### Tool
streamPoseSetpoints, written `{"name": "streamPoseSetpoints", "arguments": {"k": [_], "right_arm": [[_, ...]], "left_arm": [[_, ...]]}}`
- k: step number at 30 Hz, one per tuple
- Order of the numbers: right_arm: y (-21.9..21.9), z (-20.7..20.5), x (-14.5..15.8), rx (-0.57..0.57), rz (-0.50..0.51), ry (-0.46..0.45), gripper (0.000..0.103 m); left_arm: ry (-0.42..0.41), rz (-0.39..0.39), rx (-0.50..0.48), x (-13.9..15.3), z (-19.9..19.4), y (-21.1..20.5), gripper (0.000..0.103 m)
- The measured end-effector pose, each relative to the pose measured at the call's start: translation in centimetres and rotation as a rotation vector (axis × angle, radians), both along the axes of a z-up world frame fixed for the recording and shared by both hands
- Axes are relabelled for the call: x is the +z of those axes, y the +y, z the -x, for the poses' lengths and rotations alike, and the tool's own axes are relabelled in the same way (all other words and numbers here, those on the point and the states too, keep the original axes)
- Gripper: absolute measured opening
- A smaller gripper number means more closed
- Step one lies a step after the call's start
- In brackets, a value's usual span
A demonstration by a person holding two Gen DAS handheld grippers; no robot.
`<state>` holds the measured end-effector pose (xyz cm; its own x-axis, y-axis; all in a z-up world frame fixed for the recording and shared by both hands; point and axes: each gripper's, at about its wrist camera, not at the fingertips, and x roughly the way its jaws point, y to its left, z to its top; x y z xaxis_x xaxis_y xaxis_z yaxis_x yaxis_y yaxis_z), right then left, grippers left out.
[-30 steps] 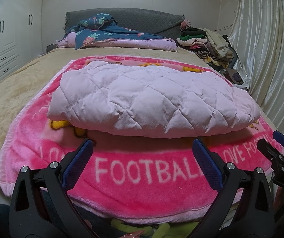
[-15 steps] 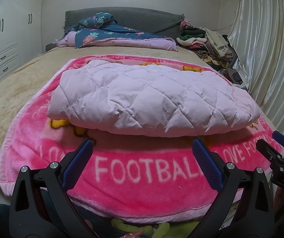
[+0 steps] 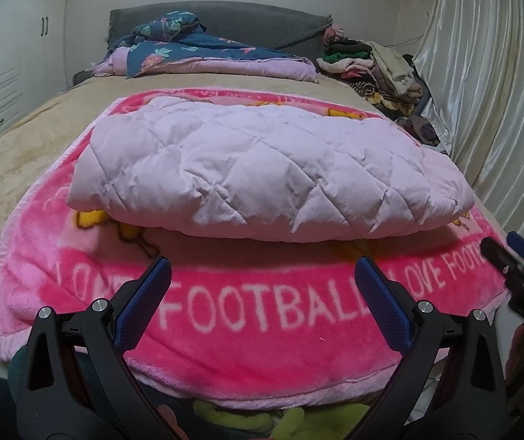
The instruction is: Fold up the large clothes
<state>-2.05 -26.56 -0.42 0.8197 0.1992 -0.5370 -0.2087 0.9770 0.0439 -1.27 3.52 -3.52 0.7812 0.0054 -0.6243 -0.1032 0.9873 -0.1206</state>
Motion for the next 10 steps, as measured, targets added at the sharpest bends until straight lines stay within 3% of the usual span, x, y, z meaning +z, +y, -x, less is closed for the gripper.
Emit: {"name": "streamPoseSetpoints", "arguments": {"k": [5,10], "right_arm": [[-7.2,-1.6,-0.4,-0.197,-0.071,0.013,0.099],[-22.3,-3.4,-4.6,-0.650,0.012,0.079,0.099]], "left_arm": [[0.030,0.017,0.064,-0.1,-1.8,2.7,0.094],[0.027,0.054,0.286,1.0,-3.9,13.3,0.094]]}}
